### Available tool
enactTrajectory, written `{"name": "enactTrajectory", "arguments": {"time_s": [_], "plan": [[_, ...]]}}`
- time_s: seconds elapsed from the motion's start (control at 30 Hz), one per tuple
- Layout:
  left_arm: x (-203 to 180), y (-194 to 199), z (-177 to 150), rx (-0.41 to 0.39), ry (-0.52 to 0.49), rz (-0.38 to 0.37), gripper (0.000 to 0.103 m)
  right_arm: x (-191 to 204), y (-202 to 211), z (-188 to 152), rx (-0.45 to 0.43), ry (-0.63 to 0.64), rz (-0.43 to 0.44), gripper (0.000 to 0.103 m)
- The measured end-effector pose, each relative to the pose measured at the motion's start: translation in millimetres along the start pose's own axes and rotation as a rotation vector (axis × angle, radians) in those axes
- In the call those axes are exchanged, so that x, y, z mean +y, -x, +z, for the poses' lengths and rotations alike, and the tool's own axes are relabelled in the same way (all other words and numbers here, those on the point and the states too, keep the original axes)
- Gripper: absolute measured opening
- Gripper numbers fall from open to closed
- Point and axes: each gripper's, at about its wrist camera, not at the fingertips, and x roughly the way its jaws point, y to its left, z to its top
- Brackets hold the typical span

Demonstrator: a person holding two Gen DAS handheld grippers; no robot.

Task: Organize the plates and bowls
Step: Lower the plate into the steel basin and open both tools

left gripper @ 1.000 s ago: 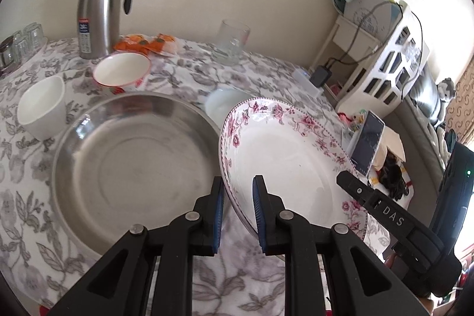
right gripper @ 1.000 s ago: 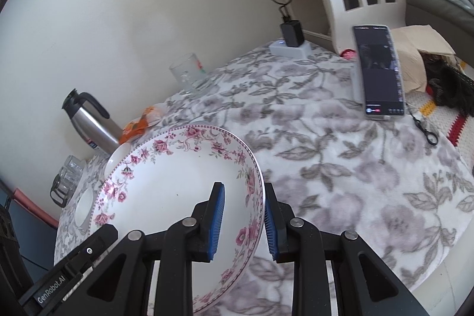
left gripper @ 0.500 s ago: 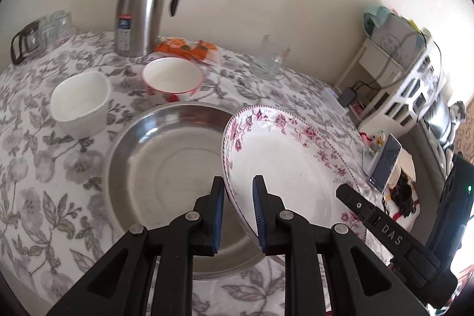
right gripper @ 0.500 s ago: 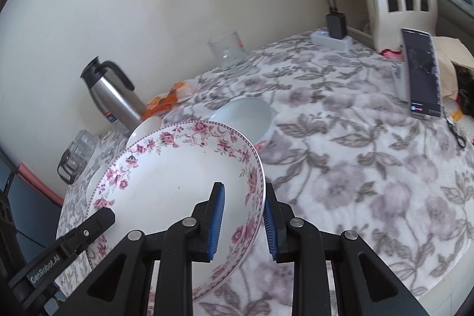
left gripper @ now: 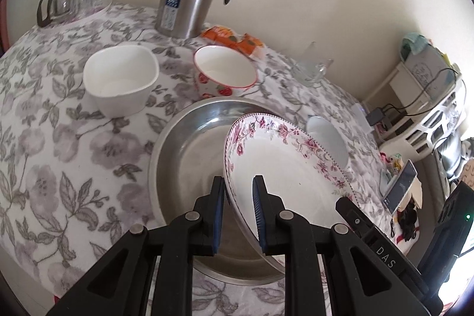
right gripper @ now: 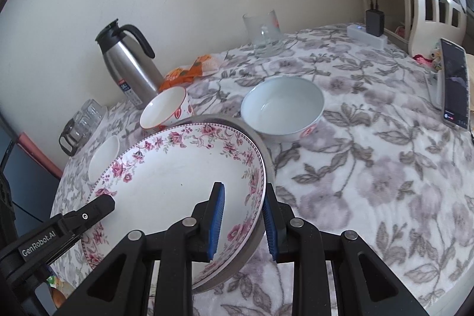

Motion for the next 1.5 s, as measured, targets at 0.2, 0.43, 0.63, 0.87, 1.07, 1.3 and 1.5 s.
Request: {"name": "enactTrajectory", "arguments": {"time_s": [0.2, 0.43, 0.63, 0.87, 1.07, 1.3, 1.5], "plan": [[9, -14, 1, 0.04, 0.029, 0.025, 0.02, 3, -16, 1, 0.032, 0.012, -0.01, 0.027], [15, -28, 4, 0.068, 0.037, 0.078, 0.02, 12, -32, 1, 0.056, 0.053, -0.031, 0.027], [19, -38, 8, 0.078, 0.038, 0.105, 0.019, 17, -40, 1, 0.054, 0.084, -0.042, 0.027], [19, -52, 6, 0.13, 0.026, 0.133, 0.019, 15, -50, -2, 0.08, 0.1, -0.073, 0.027], [22, -60, 2, 0.176, 0.041, 0.142, 0.019, 20, -49, -4, 0.075, 0.142, -0.098, 0.027], [21, -60, 1, 0.168, 0.044, 0.15, 0.019, 20, -49, -4, 0.079, 0.153, -0.096, 0.027], [23, -60, 2, 0.165, 0.051, 0.161, 0.019, 22, -49, -5, 0.081, 0.167, -0.09, 0.027]]}}
